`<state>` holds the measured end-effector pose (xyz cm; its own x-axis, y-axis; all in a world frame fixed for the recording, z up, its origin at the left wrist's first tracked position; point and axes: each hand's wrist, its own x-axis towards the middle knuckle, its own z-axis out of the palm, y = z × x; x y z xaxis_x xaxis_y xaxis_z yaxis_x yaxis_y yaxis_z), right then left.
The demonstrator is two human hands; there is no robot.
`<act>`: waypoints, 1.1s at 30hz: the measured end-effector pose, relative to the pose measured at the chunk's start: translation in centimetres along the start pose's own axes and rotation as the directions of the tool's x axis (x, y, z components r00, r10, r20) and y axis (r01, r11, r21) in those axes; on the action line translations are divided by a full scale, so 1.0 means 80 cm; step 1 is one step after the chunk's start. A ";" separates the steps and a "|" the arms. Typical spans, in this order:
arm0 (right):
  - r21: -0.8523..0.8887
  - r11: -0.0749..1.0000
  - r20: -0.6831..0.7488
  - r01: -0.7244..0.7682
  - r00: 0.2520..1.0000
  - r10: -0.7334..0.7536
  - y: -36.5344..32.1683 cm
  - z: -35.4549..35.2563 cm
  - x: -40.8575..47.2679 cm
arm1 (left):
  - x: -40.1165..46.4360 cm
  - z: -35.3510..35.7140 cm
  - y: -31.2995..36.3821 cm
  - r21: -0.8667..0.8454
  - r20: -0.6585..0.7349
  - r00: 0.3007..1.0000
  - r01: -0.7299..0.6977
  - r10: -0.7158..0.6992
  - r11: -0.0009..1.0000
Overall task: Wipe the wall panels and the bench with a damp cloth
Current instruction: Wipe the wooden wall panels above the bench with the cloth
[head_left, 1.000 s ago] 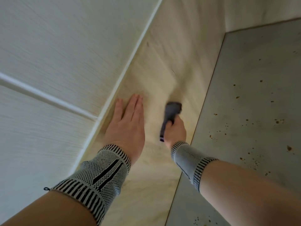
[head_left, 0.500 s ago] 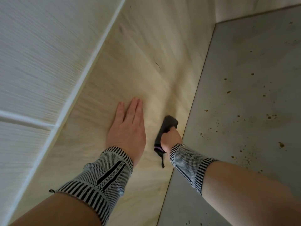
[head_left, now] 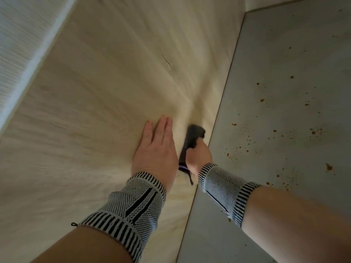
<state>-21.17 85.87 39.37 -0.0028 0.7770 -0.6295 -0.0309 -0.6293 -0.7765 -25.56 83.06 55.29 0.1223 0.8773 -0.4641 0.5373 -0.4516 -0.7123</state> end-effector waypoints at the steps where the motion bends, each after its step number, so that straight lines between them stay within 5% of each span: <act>1: 0.121 0.981 -0.026 0.152 0.988 -0.150 -0.010 0.003 -0.007 | 0.006 0.002 0.005 0.001 0.004 1.000 -0.008 0.008 1.000; 3: 0.225 0.873 -0.051 0.432 0.900 -0.433 -0.018 0.010 -0.015 | 0.017 0.008 0.012 0.011 0.007 1.000 -0.023 0.023 1.000; 6: 0.148 0.816 -0.086 0.558 0.830 -0.552 0.006 0.010 0.007 | 0.039 0.020 0.027 0.015 0.010 0.999 -0.046 0.046 0.999; 8: 0.092 0.870 -0.081 0.485 0.874 -0.479 0.027 0.004 0.023 | 0.047 0.022 0.034 0.016 0.017 0.998 -0.067 0.067 0.998; 12: -0.230 0.970 -0.003 0.084 0.996 -0.087 0.073 -0.013 0.077 | 0.073 0.038 0.062 -0.003 0.031 0.993 -0.111 0.111 0.994; 14: -0.371 0.929 0.001 0.002 1.000 -0.002 0.089 -0.018 0.093 | 0.083 0.047 0.072 -0.004 0.055 0.991 -0.121 0.121 0.993; 19: -0.364 0.921 0.108 -0.136 0.976 0.187 0.150 0.013 0.041 | 0.098 0.058 0.091 -0.020 0.098 0.981 -0.168 0.169 0.986; 23: -0.304 0.939 0.056 -0.159 0.981 0.184 0.147 0.010 0.066 | 0.107 0.069 0.101 0.007 0.131 0.970 -0.208 0.205 0.978; 29: -0.334 0.942 -0.128 -0.020 0.991 -0.025 0.062 -0.047 0.176 | 0.110 0.098 0.135 -0.004 0.169 0.951 -0.263 0.260 0.965; 33: -0.272 0.961 -0.116 -0.052 0.993 0.021 0.113 -0.019 0.122 | 0.111 0.111 0.145 -0.037 0.185 0.945 -0.268 0.270 0.963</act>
<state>-19.96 87.73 26.12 0.1129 0.7566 -0.6441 0.2428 -0.6496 -0.7205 -25.61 84.18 38.24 0.1066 0.6770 -0.7283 0.5153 -0.6640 -0.5418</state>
